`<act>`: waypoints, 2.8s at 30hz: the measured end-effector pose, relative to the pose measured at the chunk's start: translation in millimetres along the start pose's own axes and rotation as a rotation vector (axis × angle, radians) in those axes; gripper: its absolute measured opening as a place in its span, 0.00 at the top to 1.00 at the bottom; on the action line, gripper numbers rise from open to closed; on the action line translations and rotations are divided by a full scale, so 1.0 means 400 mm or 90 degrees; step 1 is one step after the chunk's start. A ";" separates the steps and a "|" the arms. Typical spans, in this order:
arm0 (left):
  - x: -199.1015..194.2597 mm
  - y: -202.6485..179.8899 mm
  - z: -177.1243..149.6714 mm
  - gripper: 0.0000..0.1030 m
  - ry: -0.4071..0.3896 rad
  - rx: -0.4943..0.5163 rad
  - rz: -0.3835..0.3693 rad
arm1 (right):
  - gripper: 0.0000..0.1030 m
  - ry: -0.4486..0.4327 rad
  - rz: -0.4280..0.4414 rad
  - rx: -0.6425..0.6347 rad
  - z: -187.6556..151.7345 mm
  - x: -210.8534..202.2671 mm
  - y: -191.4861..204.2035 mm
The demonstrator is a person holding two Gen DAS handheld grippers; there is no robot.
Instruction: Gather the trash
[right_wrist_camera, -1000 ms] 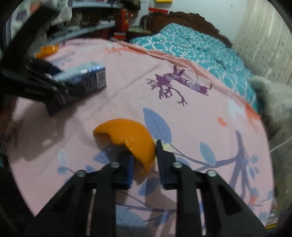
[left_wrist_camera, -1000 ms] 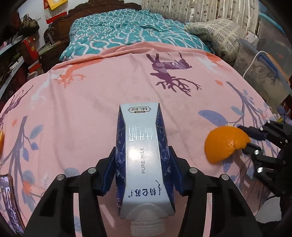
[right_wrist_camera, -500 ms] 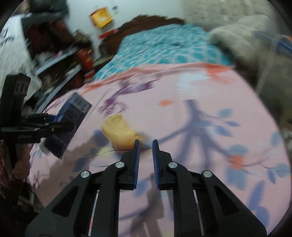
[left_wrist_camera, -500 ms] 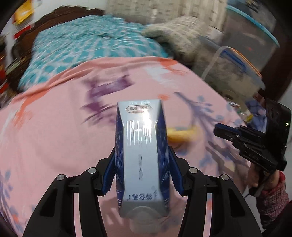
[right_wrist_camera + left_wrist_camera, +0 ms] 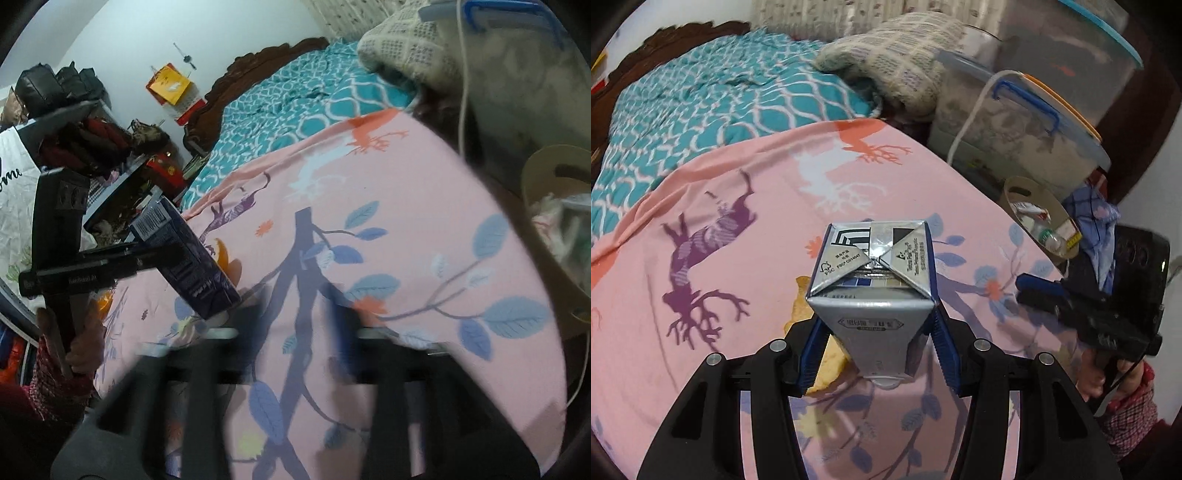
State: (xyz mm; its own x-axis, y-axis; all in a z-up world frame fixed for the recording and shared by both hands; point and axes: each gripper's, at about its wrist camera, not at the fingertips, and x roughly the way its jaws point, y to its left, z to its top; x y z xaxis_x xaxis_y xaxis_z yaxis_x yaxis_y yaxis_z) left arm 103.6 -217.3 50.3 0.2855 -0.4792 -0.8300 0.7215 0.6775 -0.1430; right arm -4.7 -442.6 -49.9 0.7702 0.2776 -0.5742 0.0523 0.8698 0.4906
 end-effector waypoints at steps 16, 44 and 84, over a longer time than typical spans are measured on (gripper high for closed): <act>-0.343 0.256 -0.079 0.52 -0.174 -0.128 0.001 | 0.41 0.167 0.160 0.062 0.020 0.296 0.166; -0.236 0.128 -0.064 0.52 -0.104 -0.051 -0.026 | 0.91 0.106 0.160 0.176 0.054 0.294 0.057; 0.263 -0.529 0.264 0.23 -0.009 0.192 -0.203 | 0.11 -0.240 -0.241 0.253 0.038 -0.367 -0.375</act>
State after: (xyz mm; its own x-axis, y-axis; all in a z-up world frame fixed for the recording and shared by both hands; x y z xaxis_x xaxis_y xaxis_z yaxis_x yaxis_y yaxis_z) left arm 47.8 -470.0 50.2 0.0265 -0.6474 -0.7617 0.9260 0.3029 -0.2252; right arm -116.0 -619.9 -29.3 0.8185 -0.2423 -0.5209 0.5377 0.6424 0.5461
